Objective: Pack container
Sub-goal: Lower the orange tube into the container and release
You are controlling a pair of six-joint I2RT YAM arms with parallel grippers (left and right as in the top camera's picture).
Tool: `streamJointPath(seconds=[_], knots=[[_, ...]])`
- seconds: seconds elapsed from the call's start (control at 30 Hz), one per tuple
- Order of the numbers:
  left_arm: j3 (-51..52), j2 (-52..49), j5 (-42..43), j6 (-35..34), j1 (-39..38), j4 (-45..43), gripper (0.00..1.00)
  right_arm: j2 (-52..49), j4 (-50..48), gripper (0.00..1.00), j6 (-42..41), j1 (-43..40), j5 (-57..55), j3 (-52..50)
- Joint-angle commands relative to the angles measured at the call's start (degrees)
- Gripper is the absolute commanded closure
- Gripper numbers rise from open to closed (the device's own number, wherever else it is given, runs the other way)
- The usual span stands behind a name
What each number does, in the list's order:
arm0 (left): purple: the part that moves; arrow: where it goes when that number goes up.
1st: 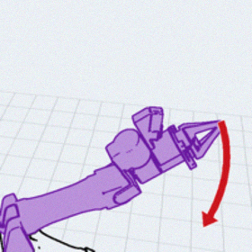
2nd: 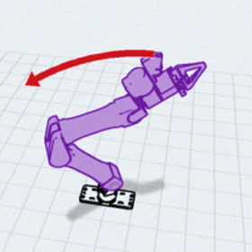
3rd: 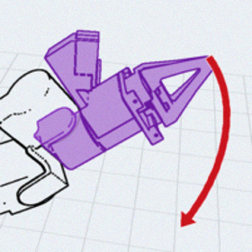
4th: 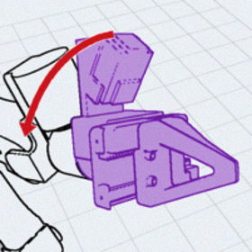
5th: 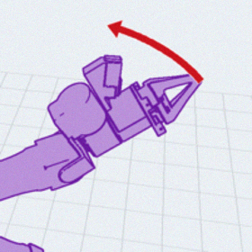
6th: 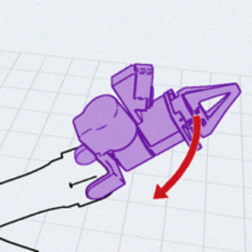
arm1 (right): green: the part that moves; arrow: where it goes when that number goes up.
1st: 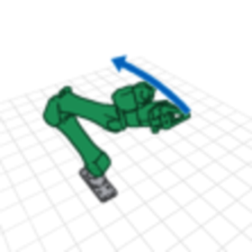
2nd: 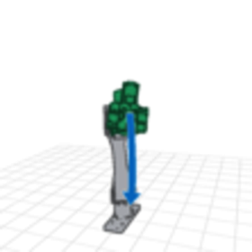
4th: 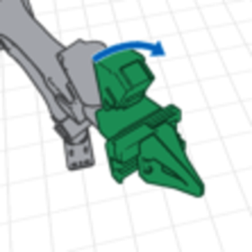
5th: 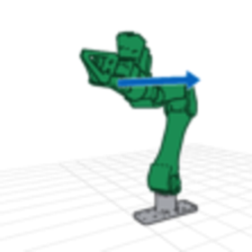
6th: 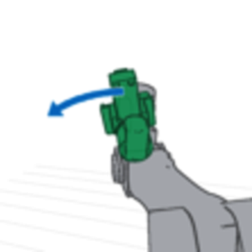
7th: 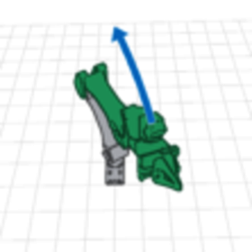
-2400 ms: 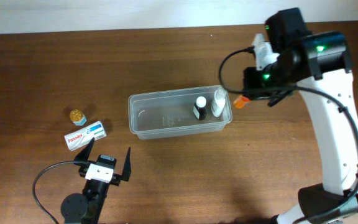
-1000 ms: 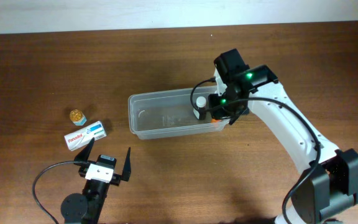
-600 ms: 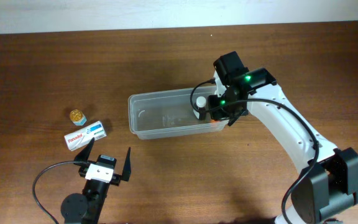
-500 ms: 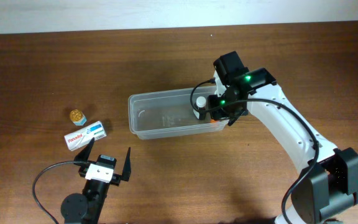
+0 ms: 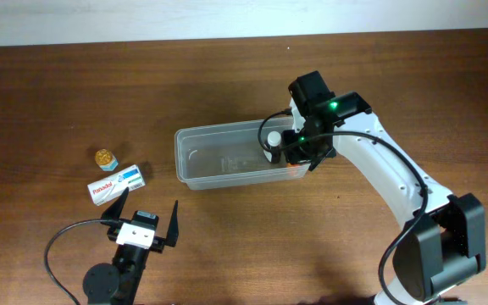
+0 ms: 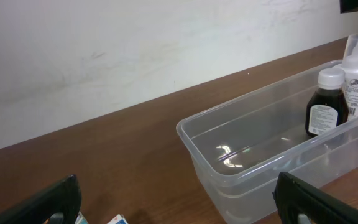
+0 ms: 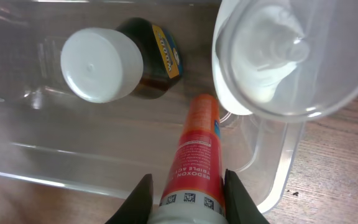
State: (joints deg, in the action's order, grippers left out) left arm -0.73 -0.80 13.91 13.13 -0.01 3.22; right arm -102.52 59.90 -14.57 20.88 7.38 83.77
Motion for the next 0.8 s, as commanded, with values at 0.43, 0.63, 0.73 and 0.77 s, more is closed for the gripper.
streamJointPath(seconds=[0.43,0.63,0.73,0.77], knots=[[0.2,0.4,-0.2,0.7,0.2,0.3,0.01,-0.1,1.0,0.45,0.6,0.5,-0.5,3.2],[0.2,0.4,-0.2,0.7,0.2,0.3,0.01,0.0,11.9,0.43,2.1,0.2,-0.7,19.0],[0.2,0.4,-0.2,0.7,0.2,0.3,0.00,0.0,17.9,0.30,2.1,-1.0,-3.5,27.3],[0.2,0.4,-0.2,0.7,0.2,0.3,0.01,0.0,19.9,0.18,2.0,-1.9,-4.9,30.0]])
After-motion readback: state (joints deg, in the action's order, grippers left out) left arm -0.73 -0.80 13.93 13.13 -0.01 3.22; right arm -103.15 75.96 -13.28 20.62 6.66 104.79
